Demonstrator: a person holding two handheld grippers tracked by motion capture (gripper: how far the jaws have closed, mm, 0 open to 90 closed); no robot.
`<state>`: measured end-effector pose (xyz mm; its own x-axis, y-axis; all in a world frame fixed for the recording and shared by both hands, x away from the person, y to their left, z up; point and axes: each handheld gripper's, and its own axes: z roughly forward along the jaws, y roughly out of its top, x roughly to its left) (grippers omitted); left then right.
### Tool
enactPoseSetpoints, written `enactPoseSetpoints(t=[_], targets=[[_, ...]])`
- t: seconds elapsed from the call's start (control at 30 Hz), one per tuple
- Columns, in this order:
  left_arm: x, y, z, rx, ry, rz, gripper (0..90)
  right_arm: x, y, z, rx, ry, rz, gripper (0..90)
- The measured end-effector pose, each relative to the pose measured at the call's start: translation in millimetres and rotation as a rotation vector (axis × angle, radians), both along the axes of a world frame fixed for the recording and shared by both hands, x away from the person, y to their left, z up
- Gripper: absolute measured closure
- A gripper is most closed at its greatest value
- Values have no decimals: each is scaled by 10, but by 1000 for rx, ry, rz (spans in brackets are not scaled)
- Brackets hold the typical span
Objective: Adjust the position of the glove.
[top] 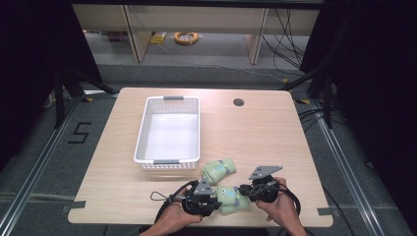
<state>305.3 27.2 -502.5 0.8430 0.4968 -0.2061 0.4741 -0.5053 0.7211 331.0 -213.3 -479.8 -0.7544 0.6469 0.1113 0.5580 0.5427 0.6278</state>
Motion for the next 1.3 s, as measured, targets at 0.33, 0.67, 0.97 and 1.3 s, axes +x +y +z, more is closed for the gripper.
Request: enactPoseSetpoints(t=[0.33,0.67,0.97,1.3], targets=[[21,1,-16,8,2,-5,793,13,0,-77,3,24,-4,826],[35,69,4,-25,65,38,590,19,-1,-112,0,12,-20,771],[78,262,143,-65,10,139,444,59,-67,32,19,-37,-54,656],[283,284,156,-43,-16,232,445,381,8,135,3,-54,-80,604]])
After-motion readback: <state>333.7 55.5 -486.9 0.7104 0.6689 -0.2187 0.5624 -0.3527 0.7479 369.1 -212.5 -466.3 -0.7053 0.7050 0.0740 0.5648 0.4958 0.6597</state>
